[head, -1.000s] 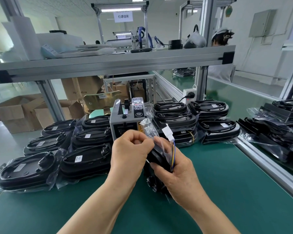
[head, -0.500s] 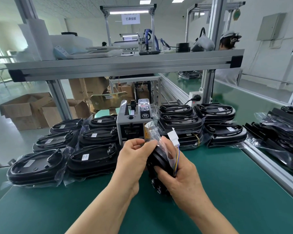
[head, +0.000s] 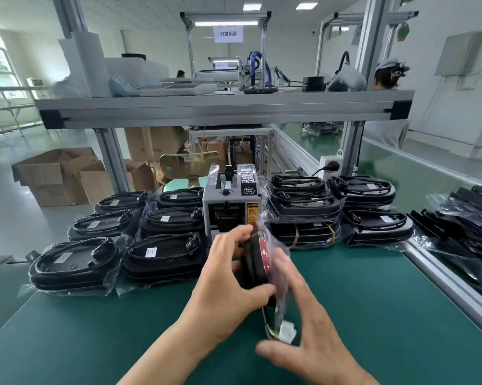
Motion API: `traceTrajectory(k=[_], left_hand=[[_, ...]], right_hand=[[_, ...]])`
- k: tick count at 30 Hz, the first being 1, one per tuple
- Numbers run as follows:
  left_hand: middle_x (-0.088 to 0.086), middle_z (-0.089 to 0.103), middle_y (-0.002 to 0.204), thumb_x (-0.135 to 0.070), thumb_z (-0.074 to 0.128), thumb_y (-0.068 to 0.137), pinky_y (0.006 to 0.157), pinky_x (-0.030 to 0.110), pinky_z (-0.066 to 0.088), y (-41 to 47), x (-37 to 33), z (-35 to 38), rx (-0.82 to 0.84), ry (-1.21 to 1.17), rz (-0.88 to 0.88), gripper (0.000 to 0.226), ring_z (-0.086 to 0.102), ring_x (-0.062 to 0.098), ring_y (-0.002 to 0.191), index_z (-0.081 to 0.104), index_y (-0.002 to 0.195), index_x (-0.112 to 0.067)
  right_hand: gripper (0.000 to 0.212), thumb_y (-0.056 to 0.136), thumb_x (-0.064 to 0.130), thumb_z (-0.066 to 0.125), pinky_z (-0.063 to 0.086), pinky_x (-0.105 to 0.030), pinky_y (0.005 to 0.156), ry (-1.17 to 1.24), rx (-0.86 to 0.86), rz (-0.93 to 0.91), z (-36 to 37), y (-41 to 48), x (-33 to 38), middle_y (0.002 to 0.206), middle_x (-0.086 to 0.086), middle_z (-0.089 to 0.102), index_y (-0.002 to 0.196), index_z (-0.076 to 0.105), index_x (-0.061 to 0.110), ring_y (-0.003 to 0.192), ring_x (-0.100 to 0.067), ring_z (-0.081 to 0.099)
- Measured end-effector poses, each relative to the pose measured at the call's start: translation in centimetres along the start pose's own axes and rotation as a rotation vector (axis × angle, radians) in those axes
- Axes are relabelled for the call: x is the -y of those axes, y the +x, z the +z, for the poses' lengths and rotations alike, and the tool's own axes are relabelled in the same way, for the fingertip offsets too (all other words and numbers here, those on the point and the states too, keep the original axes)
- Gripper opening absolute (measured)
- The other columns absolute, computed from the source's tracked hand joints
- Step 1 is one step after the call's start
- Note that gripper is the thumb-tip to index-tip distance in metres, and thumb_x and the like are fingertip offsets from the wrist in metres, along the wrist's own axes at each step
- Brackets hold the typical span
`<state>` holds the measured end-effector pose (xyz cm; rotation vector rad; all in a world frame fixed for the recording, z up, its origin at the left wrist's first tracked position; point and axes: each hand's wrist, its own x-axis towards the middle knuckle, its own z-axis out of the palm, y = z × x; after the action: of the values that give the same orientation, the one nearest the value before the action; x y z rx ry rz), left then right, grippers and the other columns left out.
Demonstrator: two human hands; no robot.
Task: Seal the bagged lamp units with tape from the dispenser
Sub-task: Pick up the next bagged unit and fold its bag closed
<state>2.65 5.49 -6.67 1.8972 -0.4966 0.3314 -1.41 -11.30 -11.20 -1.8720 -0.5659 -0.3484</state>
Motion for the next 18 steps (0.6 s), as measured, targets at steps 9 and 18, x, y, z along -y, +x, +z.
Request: traceTrajectory(k=[9,18], left_hand=[[-0.003,0.040,0.139,-0.009,0.081,0.068,0.098,0.016,0.045,-3.9,2.5,3.2,0.042,0.154,0.283,0.094,0.049,0.006,0.124,0.033,0.148,-0.021],[-0.005,0.050,0.125,-0.005,0.077,0.073,0.089,0.010,0.047,-4.7,2.5,3.2,0.023,0.101,0.245,0.080,0.056,0.007,0.113,0.046,0.145,-0.021]], right_hand=[[0.060,0.066,0.036,0.084,0.047,-0.024,0.096,0.024,-0.411,0.382,2.1,-1.7,2.0,0.119,0.030,0.052,0.113,0.050,0.050,0.114,0.003,0.055],[0.065,0.097,0.020,0.060,0.031,-0.017,0.114,-0.070,-0.360,0.401,2.7,-0.6,2.2,0.153,0.021,0.038,0.152,0.030,0.037,0.139,0.005,0.036]])
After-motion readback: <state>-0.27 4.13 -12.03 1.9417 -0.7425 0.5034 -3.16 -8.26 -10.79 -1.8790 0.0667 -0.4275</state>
